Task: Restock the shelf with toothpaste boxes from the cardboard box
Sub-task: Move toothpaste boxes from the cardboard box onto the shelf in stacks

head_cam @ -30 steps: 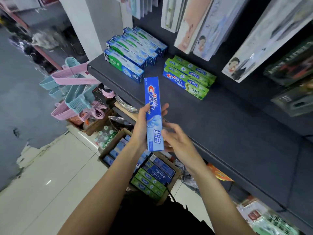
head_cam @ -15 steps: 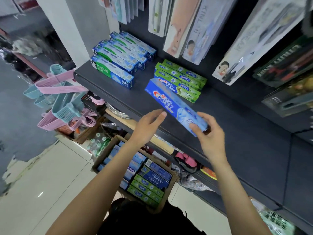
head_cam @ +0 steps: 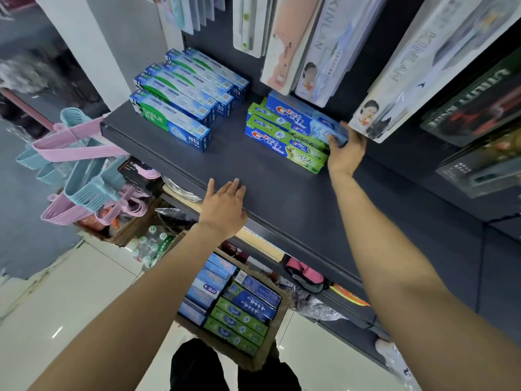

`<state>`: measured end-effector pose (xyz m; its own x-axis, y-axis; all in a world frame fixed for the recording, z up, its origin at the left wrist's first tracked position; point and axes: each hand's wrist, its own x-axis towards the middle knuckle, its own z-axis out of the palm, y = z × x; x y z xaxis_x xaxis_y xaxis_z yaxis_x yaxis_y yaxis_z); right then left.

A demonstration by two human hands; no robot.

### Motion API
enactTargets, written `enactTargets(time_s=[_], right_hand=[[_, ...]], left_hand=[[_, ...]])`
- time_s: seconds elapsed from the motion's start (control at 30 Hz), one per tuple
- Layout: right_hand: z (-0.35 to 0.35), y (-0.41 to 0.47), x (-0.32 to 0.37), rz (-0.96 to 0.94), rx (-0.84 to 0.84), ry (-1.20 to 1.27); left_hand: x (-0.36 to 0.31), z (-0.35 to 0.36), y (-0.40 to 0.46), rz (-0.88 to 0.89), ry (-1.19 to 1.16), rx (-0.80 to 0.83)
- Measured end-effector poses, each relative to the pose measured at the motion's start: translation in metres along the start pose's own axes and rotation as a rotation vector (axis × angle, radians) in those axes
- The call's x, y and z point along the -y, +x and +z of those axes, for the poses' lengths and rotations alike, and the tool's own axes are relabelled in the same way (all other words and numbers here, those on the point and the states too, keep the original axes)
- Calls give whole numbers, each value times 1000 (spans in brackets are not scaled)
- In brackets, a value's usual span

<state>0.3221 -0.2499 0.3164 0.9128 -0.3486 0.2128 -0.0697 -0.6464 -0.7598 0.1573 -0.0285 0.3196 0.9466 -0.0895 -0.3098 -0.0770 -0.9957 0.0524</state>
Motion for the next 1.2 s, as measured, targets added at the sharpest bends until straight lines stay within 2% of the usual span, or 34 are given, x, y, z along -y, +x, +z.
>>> enactTargets(time_s=[0.13, 0.3, 0.4, 0.47, 0.53, 0.6, 0.73, 0.8, 0.9, 0.97, 1.03, 1.13, 1.2], right_hand=[[7, -14, 10, 239, -165, 309], [-26, -118, 11, 261, -58, 477], [-62, -203, 11, 178, 144, 426], [-81, -250, 7, 144, 387, 342], [-89, -285, -1, 127, 626, 234], [-84, -315, -17, 149, 745, 120], [-38, -365, -71, 272, 694, 1], [-7, -386, -108, 298, 747, -127], [35, -412, -162, 242, 935, -329], [60, -423, -197, 191, 1062, -483], [78, -430, -226, 167, 1119, -570], [98, -433, -260, 145, 1069, -590], [107, -436, -278, 84, 1092, -654]], left_hand=[[-3, 2, 1, -12, -29, -5], [1, 11, 2, 7, -120, -57], [7, 22, -13, 62, -390, -289], [15, 32, -41, 115, -568, -459], [27, 48, -77, 162, -675, -509], [42, 67, -111, 213, -691, -459], [85, 129, -155, 386, -488, -146], [105, 169, -162, 369, -399, 36], [117, 227, -147, 258, -363, 226], [110, 265, -124, 217, -357, 309], [92, 302, -97, 250, -297, 404], [53, 353, -65, 435, -42, 505], [26, 381, -55, 564, 111, 542]])
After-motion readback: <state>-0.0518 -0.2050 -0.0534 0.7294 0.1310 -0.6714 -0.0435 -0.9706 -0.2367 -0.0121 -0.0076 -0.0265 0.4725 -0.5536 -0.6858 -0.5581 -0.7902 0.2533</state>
